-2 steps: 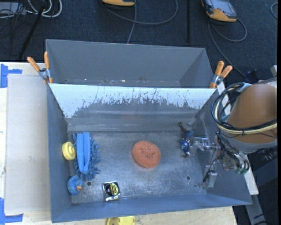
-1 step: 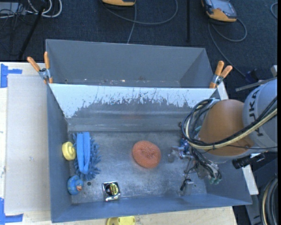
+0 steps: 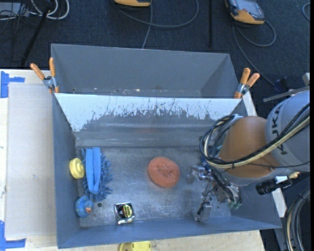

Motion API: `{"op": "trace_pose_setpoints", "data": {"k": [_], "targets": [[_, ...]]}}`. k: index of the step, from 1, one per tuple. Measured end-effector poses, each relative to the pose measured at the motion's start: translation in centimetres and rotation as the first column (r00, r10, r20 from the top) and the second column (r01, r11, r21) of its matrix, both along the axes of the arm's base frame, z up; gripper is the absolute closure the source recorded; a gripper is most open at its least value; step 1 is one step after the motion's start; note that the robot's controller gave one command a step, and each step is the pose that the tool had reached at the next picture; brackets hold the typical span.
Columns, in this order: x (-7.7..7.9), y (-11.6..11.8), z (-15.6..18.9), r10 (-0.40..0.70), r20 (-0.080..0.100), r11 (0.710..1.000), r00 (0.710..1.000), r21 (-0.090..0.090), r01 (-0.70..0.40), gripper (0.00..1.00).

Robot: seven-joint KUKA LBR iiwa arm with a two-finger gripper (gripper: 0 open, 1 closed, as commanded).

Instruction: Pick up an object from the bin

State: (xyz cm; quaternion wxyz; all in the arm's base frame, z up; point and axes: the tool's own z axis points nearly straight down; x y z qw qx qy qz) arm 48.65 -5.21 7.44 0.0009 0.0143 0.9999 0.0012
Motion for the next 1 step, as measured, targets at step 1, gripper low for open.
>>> {"op": "trace_pose_setpoints", "data": {"k": [1], "targets": [[0.74,-0.55,4.95,-0.051,-0.009,0.999,0.999,-0.002,0.051,0.0]]}}
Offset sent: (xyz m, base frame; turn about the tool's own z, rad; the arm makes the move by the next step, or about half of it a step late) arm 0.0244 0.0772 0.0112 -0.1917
